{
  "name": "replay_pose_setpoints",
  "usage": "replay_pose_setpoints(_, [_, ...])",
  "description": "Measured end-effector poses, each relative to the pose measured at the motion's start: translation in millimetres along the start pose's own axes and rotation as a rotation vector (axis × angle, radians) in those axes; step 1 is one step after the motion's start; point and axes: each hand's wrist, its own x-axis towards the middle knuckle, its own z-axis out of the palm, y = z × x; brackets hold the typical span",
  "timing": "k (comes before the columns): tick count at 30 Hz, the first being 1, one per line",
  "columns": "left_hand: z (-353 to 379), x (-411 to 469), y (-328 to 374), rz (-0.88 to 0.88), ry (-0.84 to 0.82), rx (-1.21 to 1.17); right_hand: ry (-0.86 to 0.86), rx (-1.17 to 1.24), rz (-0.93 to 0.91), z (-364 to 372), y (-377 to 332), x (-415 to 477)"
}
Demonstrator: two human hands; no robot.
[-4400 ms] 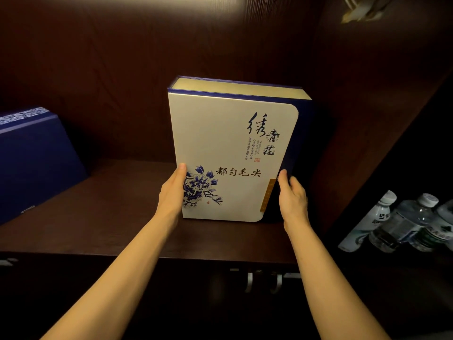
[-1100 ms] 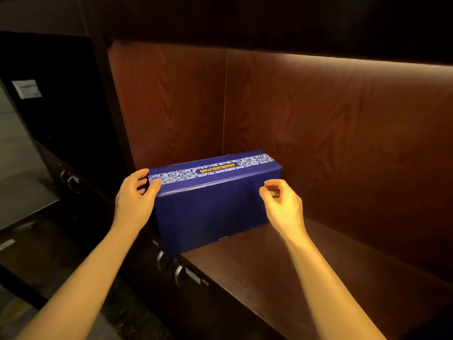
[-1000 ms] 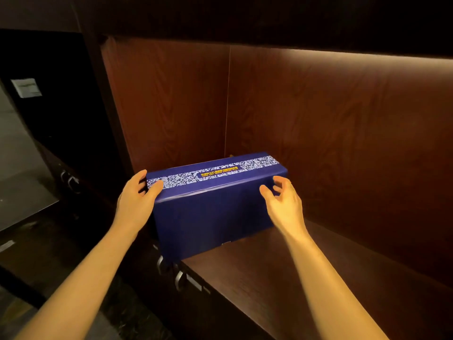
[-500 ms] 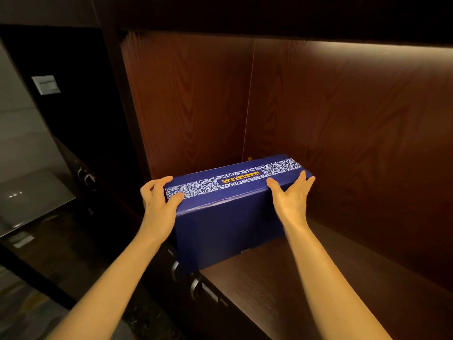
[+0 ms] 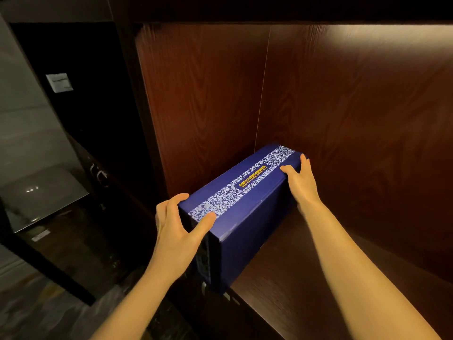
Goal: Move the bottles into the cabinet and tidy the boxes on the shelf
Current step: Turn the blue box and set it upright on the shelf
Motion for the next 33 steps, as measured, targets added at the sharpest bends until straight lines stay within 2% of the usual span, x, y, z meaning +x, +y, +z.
replay_pose_setpoints(3, [-5,-2,0,0.009,-0.026,0.013,0.039,0.014,-0.033,-1,0,-18])
replay_pose_setpoints(7, [-14,37,8,0.008,-0.056,-0.048,0.001,0.01,-0.189,1,5,-80])
replay_pose_setpoints(12, [-8,108,32,0.041,-0.305,0.01,-0.107,-0.066,-0.489,16,4,-166])
replay_pose_setpoints(17, [52,168,62,0.137,-0.486,0.212,-0.16,-0.251,-0.718,40,-3,-209])
replay_pose_setpoints(20, [88,192,72,0.164,-0.645,0.323,-0.124,-0.33,-0.8,46,3,-211])
replay_pose_setpoints(24, [118,211,74,0.167,-0.811,0.46,-0.089,-0.351,-0.84,41,12,-207])
replay_pose_setpoints(33, [140,224,55,-0.063,-0.911,0.122,-0.206,-0.198,-0.75,-36,30,-201])
